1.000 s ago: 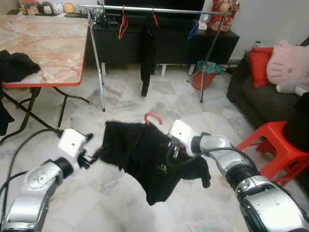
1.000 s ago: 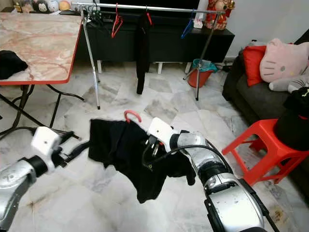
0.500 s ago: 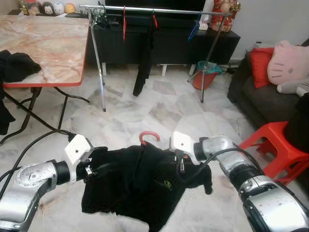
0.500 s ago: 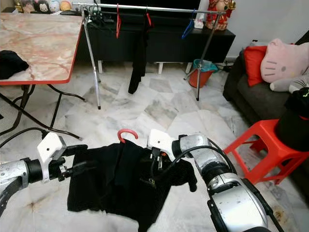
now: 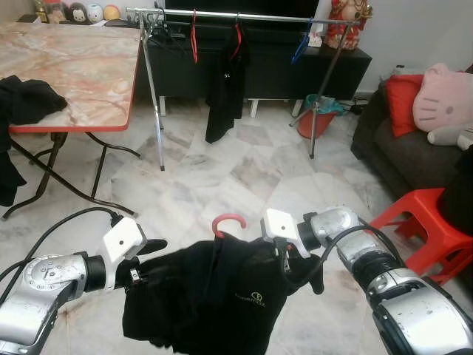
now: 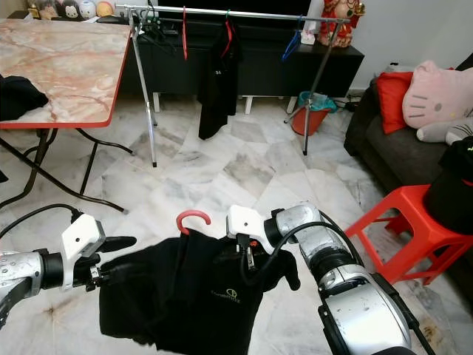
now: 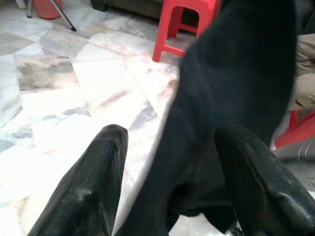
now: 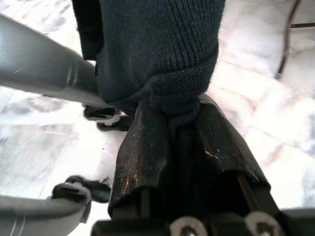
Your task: Hang hanger
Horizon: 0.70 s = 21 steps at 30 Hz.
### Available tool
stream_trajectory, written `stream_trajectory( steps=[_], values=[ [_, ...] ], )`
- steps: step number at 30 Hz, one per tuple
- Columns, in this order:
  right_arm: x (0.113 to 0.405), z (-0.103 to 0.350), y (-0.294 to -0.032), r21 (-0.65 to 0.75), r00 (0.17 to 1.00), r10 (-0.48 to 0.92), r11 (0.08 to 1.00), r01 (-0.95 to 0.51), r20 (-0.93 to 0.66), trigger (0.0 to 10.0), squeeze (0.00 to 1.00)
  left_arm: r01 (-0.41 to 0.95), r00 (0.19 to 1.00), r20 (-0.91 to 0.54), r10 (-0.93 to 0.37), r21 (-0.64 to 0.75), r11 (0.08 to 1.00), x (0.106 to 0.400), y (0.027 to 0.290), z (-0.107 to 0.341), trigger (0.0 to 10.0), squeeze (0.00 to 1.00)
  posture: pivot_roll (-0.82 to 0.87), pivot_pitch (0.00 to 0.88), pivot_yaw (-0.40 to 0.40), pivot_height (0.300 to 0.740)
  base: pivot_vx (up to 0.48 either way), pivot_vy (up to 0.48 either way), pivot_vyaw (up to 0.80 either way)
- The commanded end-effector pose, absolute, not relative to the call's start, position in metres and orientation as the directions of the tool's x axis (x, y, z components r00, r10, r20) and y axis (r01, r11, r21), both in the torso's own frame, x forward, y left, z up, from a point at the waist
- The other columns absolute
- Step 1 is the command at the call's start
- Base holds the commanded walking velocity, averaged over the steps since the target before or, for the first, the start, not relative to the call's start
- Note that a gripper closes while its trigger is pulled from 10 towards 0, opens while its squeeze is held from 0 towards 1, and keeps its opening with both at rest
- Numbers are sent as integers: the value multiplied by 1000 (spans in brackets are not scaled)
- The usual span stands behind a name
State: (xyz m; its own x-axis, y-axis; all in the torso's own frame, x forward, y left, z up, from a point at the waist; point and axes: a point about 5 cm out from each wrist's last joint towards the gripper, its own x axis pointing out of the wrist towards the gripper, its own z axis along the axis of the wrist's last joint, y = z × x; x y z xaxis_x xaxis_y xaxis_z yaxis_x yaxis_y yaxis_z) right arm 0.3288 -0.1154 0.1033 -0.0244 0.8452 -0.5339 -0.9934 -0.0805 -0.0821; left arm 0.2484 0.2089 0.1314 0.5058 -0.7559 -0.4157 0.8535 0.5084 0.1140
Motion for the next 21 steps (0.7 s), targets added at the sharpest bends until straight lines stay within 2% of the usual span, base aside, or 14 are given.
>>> stream_trajectory(
  steps=[1, 6, 15, 21],
  values=[
    [332, 111, -118, -111, -20, 844, -95, -989, -536, 10000, 0, 858, 505, -416, -757, 144, 493, 253, 204, 134, 10000, 0, 185, 35, -146, 740, 0, 0, 0],
    [330, 108, -118, -95, -42, 840, -110, -989, -541, 10000, 0, 881, 466, -417, -780, 140, 452, 254, 199, 135, 10000, 0, 190, 32, -150, 740, 0, 0, 0],
    [330, 109, -114, -97, -50, 842, -121, -988, -536, 10000, 0, 944, 314, -447, -837, 54, 325, 241, 184, 128, 10000, 0, 192, 25, -152, 740, 0, 0, 0],
    [327, 109, -108, -92, -95, 843, -168, -982, -530, 10000, 0, 934, 346, -434, -832, 69, 352, 248, 172, 120, 10000, 0, 192, 14, -152, 740, 0, 0, 0]
  ],
)
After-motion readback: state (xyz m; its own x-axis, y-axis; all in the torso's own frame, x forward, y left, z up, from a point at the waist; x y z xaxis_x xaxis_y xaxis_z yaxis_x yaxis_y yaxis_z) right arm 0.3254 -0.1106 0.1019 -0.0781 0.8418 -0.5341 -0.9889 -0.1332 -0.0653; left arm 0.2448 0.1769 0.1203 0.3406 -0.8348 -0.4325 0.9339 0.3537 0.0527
